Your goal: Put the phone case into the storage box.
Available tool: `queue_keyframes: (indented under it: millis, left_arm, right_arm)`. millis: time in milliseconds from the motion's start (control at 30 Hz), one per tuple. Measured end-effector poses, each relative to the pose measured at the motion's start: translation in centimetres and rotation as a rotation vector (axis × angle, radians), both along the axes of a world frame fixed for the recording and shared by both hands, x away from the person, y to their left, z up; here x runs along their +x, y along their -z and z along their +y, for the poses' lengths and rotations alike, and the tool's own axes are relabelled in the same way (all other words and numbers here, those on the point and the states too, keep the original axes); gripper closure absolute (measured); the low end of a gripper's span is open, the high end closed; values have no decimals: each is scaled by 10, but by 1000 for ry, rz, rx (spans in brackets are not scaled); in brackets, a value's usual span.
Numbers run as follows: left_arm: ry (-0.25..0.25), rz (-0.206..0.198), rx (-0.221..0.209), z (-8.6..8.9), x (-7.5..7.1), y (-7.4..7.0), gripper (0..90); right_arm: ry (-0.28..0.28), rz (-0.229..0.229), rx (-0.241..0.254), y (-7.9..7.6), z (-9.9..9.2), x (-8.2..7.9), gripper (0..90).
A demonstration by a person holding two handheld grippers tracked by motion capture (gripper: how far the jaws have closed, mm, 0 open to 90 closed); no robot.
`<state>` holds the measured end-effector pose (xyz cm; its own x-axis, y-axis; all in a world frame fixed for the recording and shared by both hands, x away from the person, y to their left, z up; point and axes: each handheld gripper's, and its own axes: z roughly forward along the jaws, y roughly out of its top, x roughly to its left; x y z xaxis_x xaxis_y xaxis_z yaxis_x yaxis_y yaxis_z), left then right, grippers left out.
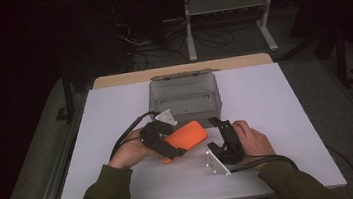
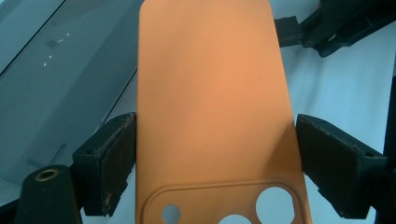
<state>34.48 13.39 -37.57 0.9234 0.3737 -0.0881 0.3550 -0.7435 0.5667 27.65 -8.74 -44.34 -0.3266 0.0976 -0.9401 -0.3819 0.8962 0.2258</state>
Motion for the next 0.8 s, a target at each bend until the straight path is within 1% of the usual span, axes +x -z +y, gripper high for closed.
queue_keyframes:
  millis: [167,367,533,800]
  left_arm:
    - [2,1,1,-1,0,1,150]
    - [0,2,1,-1,0,0,150]
    - [1,2,1,-1,0,0,150]
    - [-4,1,1,0,0,0,150]
  right_arm:
    - [-9,-13,0,0,7,-1,0]
    - [-17,-5,2,1,14,-2,0]
    - [-26,-14,4,0,20,-3,0]
    - [-47,-33,-11,0,29,-4,0]
